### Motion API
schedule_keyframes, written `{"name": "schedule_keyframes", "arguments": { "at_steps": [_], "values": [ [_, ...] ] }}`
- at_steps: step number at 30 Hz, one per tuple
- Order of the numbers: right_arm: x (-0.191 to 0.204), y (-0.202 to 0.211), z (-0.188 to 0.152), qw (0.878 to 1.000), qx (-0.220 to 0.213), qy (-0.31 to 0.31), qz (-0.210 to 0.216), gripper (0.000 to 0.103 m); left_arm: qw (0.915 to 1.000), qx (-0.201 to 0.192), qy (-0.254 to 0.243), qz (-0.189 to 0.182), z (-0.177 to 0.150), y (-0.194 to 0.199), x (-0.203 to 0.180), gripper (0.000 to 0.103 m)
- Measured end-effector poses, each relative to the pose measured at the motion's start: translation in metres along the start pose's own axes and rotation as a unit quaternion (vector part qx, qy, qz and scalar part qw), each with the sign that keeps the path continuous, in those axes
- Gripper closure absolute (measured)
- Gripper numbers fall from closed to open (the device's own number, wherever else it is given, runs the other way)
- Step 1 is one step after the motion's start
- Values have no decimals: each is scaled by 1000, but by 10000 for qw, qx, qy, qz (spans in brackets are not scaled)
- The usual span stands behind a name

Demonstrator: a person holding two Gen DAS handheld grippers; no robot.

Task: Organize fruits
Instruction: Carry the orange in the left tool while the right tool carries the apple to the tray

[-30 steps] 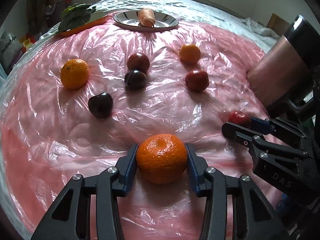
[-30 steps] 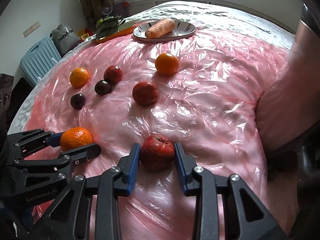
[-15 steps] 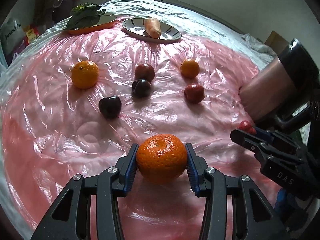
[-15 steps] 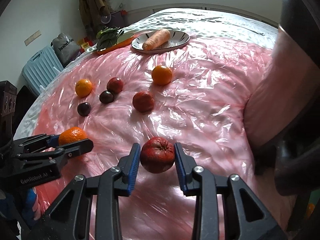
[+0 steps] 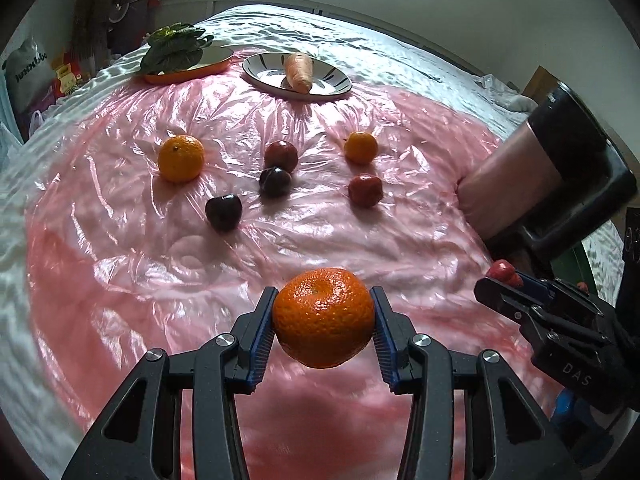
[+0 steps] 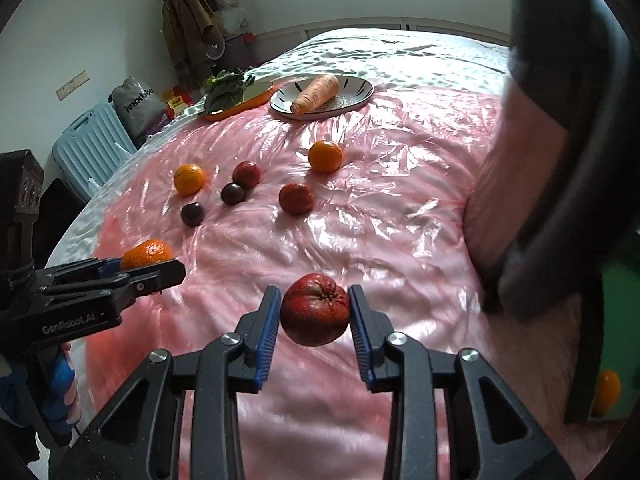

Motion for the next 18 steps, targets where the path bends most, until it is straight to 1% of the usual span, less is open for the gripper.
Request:
{"name": "schedule_keyframes", "arguments": {
  "at_steps": [7, 14, 18],
  "values": [
    [-11, 36, -27, 9998, -139, -118, -14, 49, 9997, 66, -237, 38, -19, 13, -29, 63],
    [-42, 69, -58, 9990, -237, -340, -182, 49, 9977, 200, -634, -124, -43, 15, -86, 63],
    [-72, 91, -75, 9977, -309, -507, -334, 49, 9951, 288, -917, -217, -55, 14, -123, 63]
  ]
}}
Point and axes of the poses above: each gripper's, at about its wrist camera, not at the fingertips, and y roughly against the way its jaws point, x to its left, z to its top, the point moved 10 cm from there along -y, roughly the way its jaws point, and after that the axes turned 8 degrees about x, right-handed, at the moved point
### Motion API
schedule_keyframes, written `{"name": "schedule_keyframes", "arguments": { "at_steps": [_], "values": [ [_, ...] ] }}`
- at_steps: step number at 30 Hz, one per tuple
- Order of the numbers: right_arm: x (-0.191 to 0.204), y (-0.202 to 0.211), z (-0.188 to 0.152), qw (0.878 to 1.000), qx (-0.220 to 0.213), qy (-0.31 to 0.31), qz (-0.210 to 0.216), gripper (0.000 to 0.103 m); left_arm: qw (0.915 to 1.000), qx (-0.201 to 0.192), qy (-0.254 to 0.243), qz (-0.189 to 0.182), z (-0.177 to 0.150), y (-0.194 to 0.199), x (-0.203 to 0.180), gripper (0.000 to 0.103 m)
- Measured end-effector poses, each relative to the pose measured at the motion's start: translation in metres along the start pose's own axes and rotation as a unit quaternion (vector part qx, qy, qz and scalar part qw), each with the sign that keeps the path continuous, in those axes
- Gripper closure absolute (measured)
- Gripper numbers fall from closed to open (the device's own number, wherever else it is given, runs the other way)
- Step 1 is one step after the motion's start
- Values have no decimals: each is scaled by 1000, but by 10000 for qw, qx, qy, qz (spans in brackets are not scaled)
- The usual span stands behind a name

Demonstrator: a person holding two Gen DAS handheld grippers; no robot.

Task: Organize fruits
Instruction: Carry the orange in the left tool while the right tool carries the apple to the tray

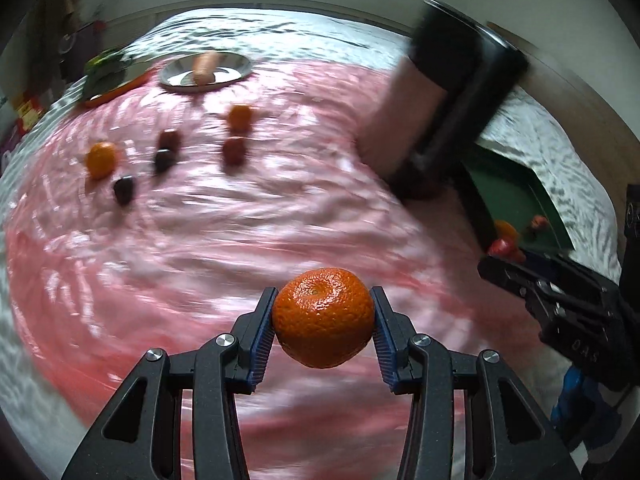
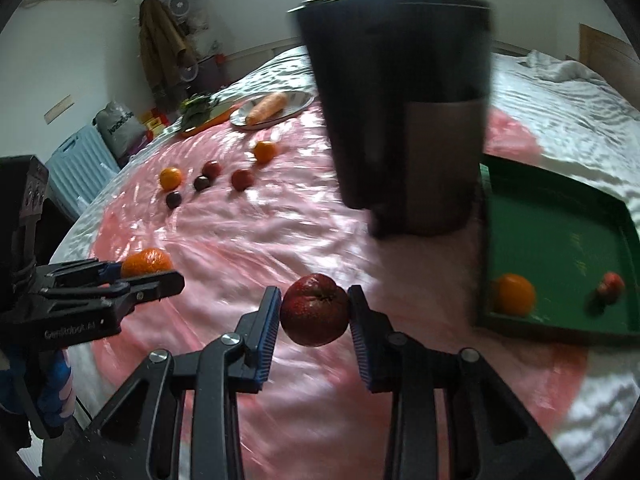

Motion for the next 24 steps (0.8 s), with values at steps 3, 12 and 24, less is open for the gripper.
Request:
{"name": "schedule_keyframes", "arguments": {
  "at_steps": [3, 12, 24],
  "values": [
    [-27, 14, -5, 9998, -72, -159, -117, 49, 9996, 65, -266, -65, 0, -5, -33, 63],
    [-132, 48, -11, 9952, -301, -725, -584, 49, 9933, 166, -1021, -513, 16, -19, -141, 63],
    [-255, 73, -20, 9818, -463, -1371, -1233, 49, 9834, 272, -1630, -750, 61, -59, -241, 63]
  ]
}}
Point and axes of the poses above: each gripper's, at about its wrist camera, not at the fingertips, and y roughly against the way its jaws point, x to its left, z to its top, the point moved 10 cm from there along -y, roughly the way its jaws point, and after that the axes turned 8 degrees about x, right-handed, at the moved point
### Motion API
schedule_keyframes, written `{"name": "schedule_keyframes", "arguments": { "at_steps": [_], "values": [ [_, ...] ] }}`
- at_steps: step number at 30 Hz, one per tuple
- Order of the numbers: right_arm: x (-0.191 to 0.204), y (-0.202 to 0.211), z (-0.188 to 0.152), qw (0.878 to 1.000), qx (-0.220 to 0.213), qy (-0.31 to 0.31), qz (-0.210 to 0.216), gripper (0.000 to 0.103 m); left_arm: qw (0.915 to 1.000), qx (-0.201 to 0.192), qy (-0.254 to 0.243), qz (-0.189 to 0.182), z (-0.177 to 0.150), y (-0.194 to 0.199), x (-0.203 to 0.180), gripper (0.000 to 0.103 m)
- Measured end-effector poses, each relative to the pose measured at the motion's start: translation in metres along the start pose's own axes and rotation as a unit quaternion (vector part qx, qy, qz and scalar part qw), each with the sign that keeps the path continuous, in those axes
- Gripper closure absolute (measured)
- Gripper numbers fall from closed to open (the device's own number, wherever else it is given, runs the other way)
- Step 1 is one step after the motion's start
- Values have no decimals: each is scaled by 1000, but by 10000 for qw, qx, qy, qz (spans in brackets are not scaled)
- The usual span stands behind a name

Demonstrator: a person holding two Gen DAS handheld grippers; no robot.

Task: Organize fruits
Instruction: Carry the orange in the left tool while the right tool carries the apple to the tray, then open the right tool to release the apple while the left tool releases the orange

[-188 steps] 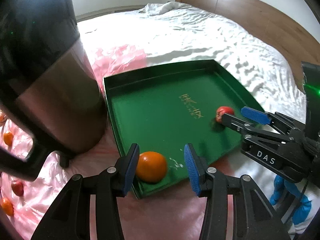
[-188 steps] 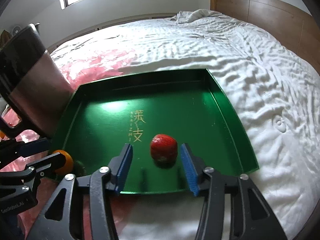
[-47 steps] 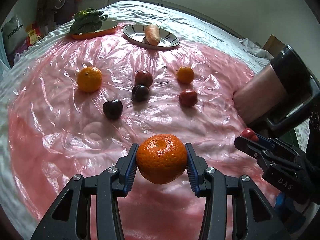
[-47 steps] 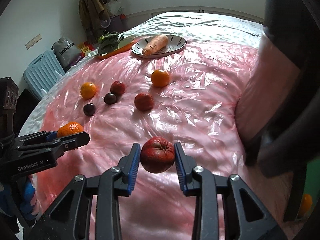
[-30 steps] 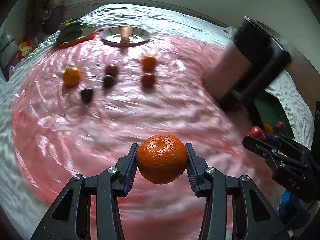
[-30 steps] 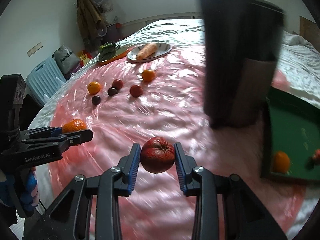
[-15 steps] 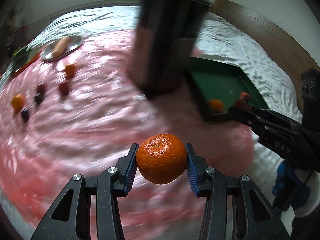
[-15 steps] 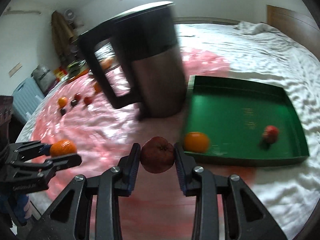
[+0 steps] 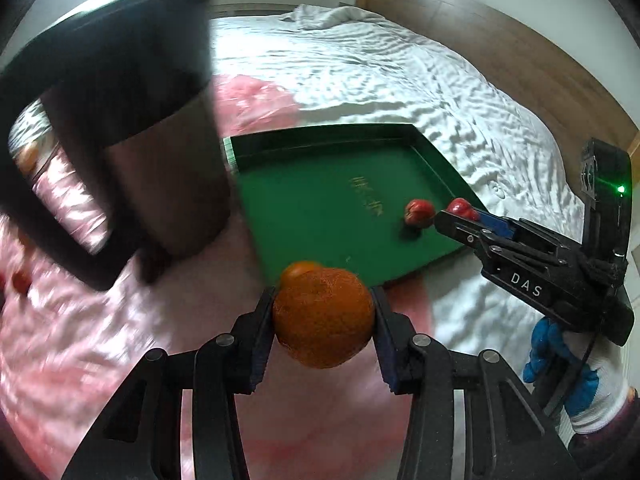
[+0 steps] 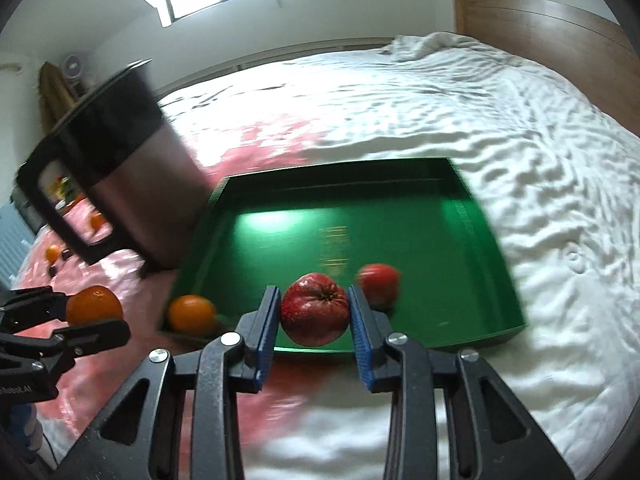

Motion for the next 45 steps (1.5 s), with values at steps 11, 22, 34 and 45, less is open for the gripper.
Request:
{"name": "schedule_keyframes", "arguments": {
  "at_steps": [11, 22, 34, 45],
  "values": [
    [-86, -29, 5, 9977, 142, -396, -525, 49, 9987, 340, -373, 77, 31, -63, -46, 63],
    [-101, -54, -6, 9971, 296, -366, -591, 49, 9974, 628, -250, 245, 27, -100, -44, 63],
    [-92, -60, -11, 9964, 430, -162, -712, 47, 9956, 724, -314, 510, 26, -105, -38, 63],
    [-91, -55, -10, 9949, 560, -126, -833, 18, 9957, 570, -394, 621, 34, -89, -39, 53]
  ]
}}
Point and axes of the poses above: each gripper's, at about its wrist camera, not at the fingertips, and y roughly against the way its jaws point, x to its left, z to its top, the point moved 10 cm from there along -y, roughly the way its jaws point, and after that the axes turned 8 degrees about x, right-handed, at the moved point
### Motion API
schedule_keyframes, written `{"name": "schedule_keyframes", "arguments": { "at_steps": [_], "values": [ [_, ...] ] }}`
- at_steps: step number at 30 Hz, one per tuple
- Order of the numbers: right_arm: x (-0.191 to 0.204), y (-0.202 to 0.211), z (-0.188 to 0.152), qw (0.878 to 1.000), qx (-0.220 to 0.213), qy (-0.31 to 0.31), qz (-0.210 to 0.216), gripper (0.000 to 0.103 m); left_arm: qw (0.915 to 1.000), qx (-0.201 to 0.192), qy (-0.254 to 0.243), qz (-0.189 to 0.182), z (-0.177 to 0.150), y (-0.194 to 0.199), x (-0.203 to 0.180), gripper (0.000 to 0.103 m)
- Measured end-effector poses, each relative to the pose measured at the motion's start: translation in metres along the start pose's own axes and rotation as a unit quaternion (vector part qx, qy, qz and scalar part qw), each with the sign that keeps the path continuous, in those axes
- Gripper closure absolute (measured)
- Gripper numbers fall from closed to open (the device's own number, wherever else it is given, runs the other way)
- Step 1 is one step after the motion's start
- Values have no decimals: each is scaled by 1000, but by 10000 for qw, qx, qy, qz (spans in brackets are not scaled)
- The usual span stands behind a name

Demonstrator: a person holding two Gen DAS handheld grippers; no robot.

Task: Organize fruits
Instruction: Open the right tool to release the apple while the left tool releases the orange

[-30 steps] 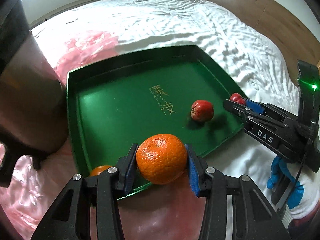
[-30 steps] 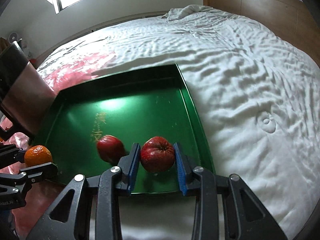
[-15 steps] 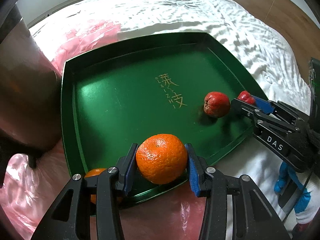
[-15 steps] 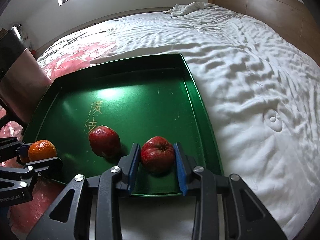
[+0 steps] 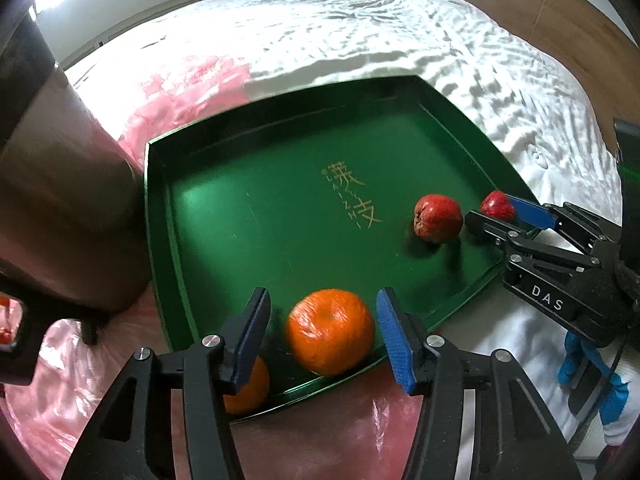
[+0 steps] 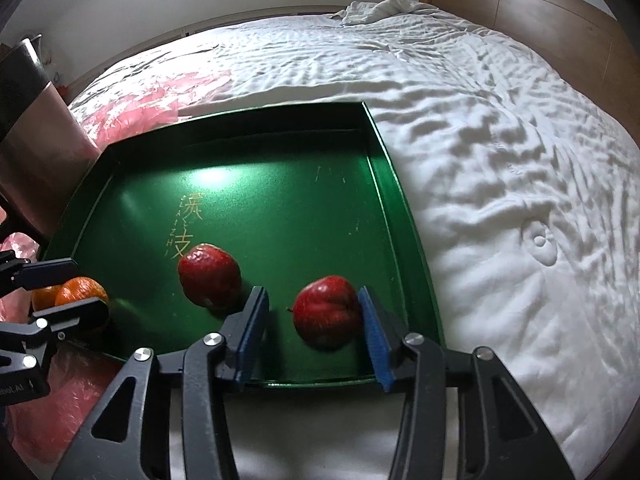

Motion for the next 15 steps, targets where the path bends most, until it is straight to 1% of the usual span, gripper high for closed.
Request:
{"name": "schedule_keyframes", "arguments": {
  "at_steps": [1, 2, 6, 8, 10, 15],
  "values": [
    [-1, 3, 0, 10000, -30, -9, -12, 15, 10000, -23, 9, -13, 0, 3, 1, 53],
    [-1, 8, 1, 10000, -75, -24, -24, 13, 10000, -53, 19, -24, 0, 7, 1, 53],
    [-3, 29, 5, 9995, -289, -146, -18, 10, 9997, -211, 54, -92, -3, 26, 2, 49],
    [-1, 39, 5, 9991, -371, -188, -4, 3, 9995, -282, 52, -132, -6, 35, 1, 48],
    [5, 51, 6, 9987, -478, -193, 31, 0, 9993, -361, 33, -132, -10, 46, 1, 48],
    [27, 78, 0, 9978, -640, -109, 110, 0, 9984, -553, 78, -118, -26, 75, 7, 46]
  ]
}}
Point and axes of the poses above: each gripper's, at about its wrist camera, not at the fingertips, and y roughly against the way its jaws point, x to its left, z to its top, the point moved 10 cm from there along -y, roughly the way its jaws point, and after that the axes turned 8 degrees about x, right-handed, at the moved point
